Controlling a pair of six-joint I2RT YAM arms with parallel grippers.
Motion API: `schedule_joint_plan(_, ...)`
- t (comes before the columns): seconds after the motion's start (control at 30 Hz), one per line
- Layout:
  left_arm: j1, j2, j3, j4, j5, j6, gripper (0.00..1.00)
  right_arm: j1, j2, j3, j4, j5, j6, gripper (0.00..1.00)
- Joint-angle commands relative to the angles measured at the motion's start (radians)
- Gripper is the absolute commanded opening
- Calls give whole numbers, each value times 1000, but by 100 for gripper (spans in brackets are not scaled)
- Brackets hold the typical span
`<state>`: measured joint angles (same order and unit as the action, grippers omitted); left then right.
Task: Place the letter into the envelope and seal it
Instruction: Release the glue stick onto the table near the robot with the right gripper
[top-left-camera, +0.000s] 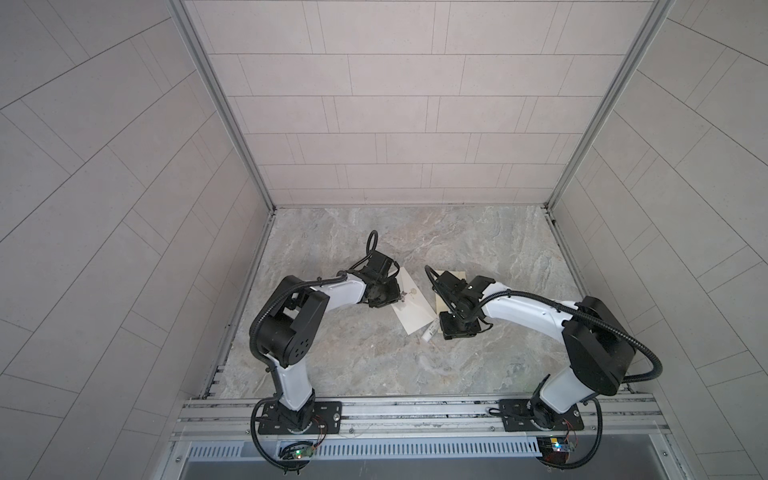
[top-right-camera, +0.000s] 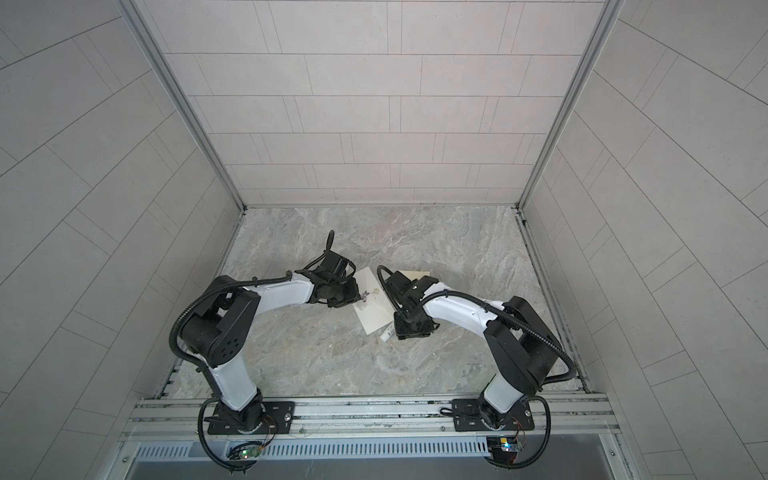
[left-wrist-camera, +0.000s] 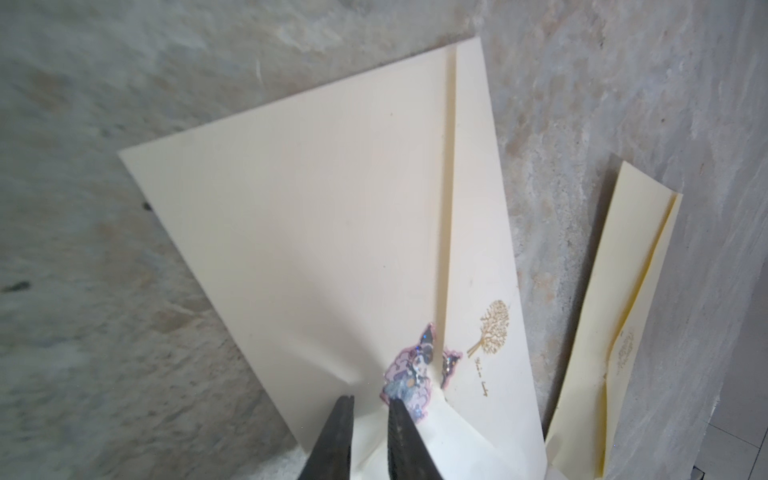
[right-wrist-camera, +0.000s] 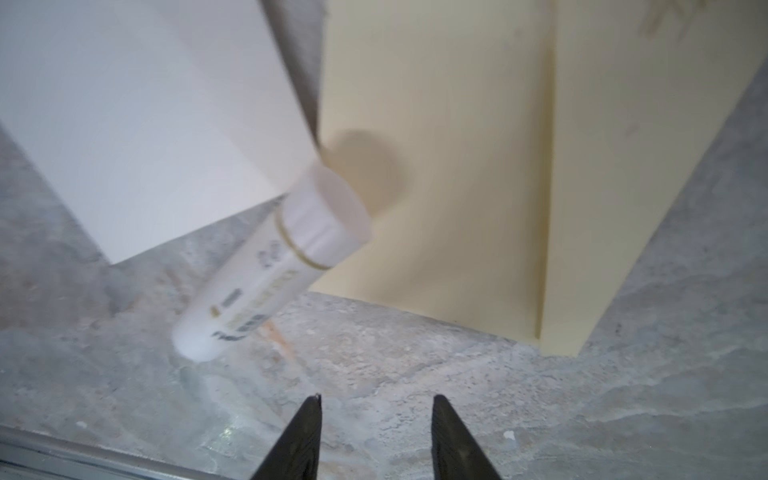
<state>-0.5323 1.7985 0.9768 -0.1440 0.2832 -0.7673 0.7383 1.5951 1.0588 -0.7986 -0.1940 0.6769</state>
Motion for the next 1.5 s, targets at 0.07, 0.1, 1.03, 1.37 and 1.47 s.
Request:
schedule_joint_plan(0.07, 0, -5, -12, -40, -22, -9, 23, 40, 29, 133, -103, 71, -176, 56)
schedule_joint_plan(0.1, -1, -5, -11, -43, -23, -10, 23, 42, 43, 155, -130, 69, -202, 56)
schedule_joint_plan(1.03, 0, 12, 13, -75, -11, 7, 24, 69, 247, 144, 147, -116, -152, 26)
schedule_joint_plan(1.37, 0, 30, 25, -80, 1, 12, 24, -50, 140, 88, 312, -172, -66, 33)
schedule_joint_plan(1.47, -2, 35, 30, -79, 5, 14, 24, -57, 87, 95, 266, -135, -113, 38)
